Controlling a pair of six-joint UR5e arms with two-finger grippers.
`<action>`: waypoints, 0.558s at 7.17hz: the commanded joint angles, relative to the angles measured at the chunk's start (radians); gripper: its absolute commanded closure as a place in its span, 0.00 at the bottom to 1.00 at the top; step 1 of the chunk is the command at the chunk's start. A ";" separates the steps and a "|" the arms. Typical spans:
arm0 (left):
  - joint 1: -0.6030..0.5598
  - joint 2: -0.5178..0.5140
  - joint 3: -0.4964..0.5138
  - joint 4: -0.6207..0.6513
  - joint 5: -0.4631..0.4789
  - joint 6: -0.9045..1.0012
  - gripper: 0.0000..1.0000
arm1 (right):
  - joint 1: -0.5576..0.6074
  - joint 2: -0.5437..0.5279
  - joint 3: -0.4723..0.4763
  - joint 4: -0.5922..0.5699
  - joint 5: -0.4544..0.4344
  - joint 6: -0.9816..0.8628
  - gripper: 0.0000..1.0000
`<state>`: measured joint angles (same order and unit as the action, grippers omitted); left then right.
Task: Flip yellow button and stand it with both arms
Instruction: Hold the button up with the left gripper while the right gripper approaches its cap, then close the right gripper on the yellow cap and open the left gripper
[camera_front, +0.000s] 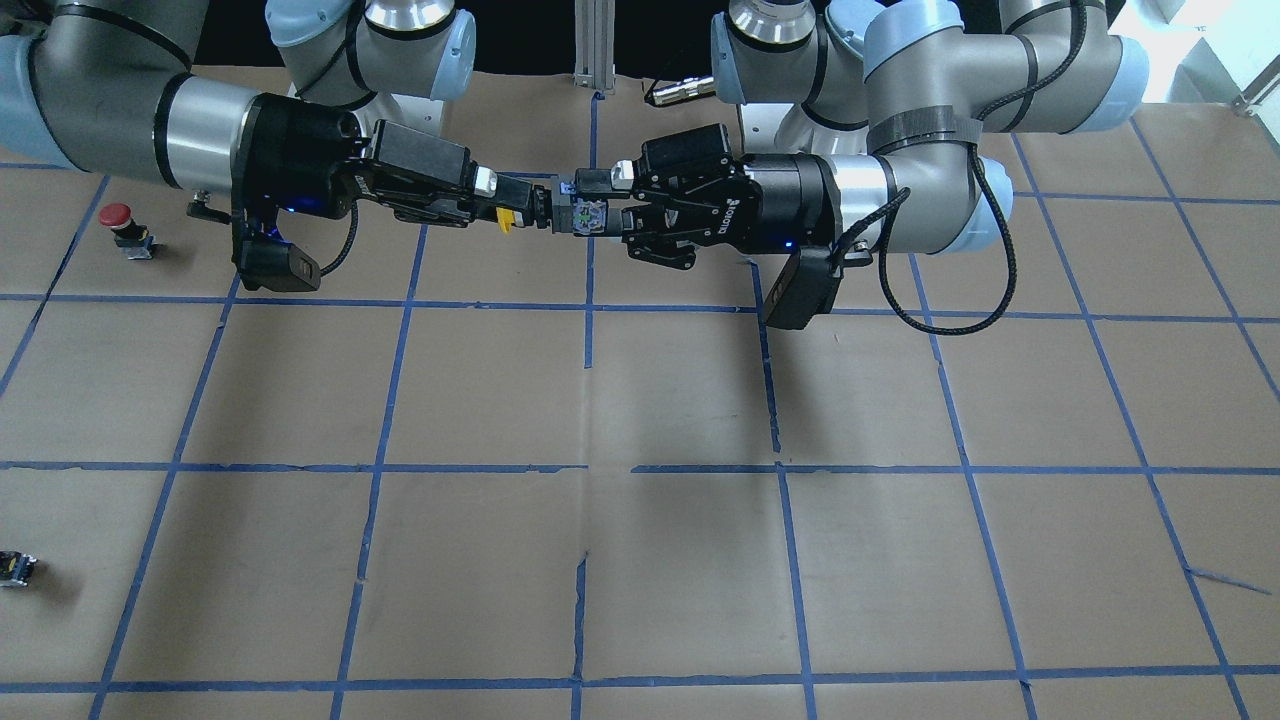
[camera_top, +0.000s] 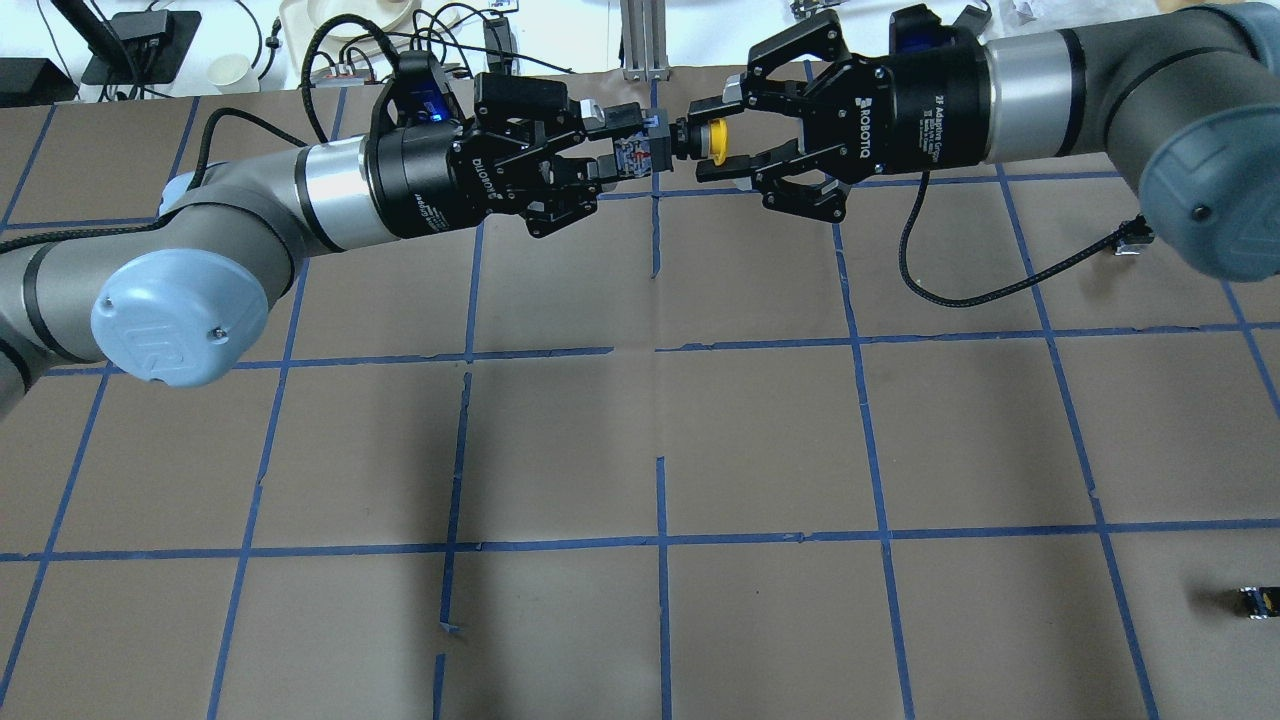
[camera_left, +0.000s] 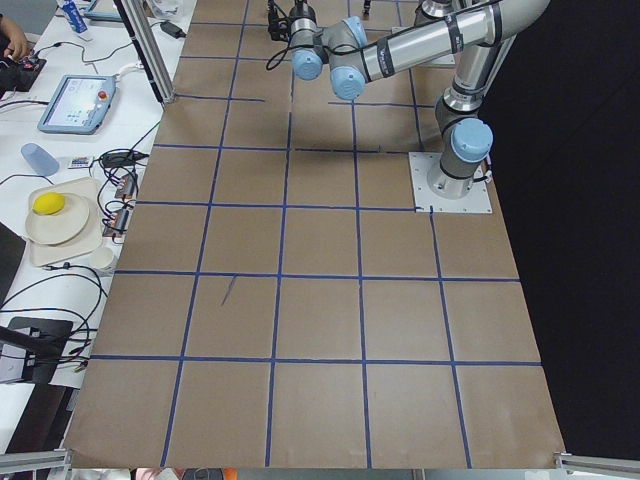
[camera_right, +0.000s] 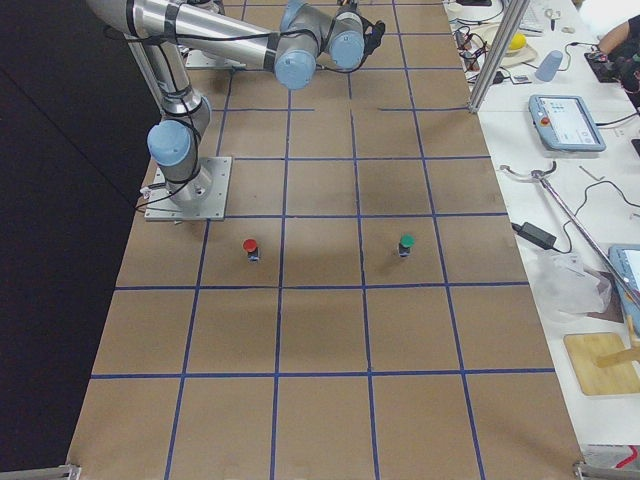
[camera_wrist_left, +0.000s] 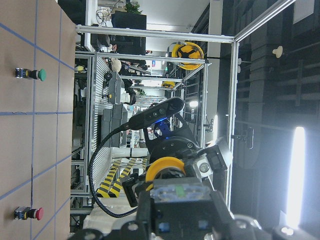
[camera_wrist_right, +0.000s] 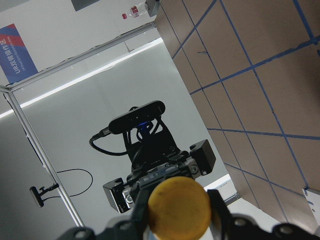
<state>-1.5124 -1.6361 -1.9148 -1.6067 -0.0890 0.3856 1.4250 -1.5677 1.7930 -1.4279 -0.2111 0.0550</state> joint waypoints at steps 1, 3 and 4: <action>0.000 -0.002 0.003 0.001 0.003 -0.039 0.01 | 0.000 0.000 -0.001 -0.002 0.007 0.000 0.79; 0.000 -0.002 0.003 0.046 0.003 -0.104 0.00 | -0.001 0.004 -0.001 -0.003 0.006 -0.001 0.78; 0.006 -0.001 0.003 0.141 0.015 -0.193 0.00 | -0.027 0.005 -0.010 -0.031 -0.063 -0.006 0.77</action>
<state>-1.5108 -1.6380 -1.9118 -1.5434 -0.0827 0.2742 1.4171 -1.5646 1.7889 -1.4380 -0.2235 0.0530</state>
